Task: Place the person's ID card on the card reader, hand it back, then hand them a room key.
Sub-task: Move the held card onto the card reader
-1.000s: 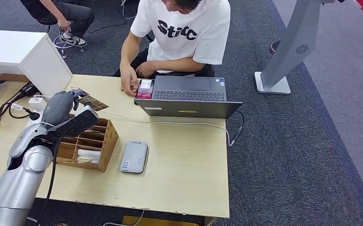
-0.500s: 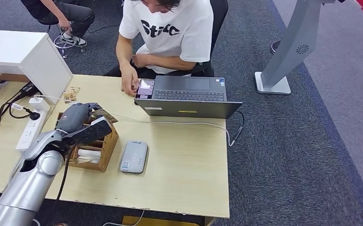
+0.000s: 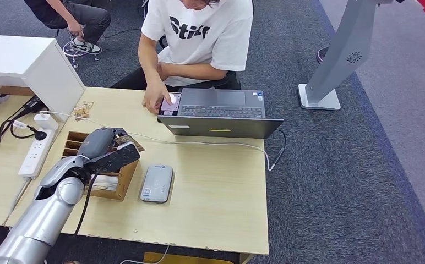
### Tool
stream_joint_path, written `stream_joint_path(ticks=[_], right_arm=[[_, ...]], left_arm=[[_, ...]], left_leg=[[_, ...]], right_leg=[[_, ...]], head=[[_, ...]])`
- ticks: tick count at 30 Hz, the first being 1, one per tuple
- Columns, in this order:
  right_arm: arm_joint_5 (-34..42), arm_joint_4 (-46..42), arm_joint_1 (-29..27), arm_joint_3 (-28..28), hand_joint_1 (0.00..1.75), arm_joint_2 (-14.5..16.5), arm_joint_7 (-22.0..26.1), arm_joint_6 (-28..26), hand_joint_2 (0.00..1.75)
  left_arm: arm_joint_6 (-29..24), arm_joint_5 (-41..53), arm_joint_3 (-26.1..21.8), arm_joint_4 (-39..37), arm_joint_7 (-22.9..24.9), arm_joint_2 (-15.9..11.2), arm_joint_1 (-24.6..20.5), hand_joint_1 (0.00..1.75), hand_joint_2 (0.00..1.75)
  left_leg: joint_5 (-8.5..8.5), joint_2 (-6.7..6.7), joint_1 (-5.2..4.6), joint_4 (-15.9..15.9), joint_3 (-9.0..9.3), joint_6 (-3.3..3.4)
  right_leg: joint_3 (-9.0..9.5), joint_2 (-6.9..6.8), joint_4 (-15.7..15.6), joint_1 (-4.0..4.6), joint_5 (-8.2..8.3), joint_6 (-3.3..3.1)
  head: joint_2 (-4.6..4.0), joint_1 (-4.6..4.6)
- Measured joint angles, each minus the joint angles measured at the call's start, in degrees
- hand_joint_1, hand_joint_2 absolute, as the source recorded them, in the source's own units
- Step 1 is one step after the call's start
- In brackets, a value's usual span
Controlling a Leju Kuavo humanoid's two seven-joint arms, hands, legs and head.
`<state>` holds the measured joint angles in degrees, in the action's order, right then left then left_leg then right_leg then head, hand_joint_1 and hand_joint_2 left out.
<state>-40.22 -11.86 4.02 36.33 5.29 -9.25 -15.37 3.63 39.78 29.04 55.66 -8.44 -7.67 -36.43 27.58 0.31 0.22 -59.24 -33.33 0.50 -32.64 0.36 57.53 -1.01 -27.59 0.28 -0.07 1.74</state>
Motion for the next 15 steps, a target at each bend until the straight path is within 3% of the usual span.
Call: stream_joint_path(ticks=[15], right_arm=[[-1.7,0.0,0.1,0.0,0.00,0.0,-0.2,0.6,1.75]], left_arm=[[-1.2,2.7,2.1,-5.6,-0.1,2.6,-2.6,1.75,1.75]], left_leg=[[0.00,-0.01,-0.01,0.0,-0.01,0.00]], right_leg=[[0.01,-0.02,0.0,-0.01,0.00,0.00]], head=[[0.00,0.01]])
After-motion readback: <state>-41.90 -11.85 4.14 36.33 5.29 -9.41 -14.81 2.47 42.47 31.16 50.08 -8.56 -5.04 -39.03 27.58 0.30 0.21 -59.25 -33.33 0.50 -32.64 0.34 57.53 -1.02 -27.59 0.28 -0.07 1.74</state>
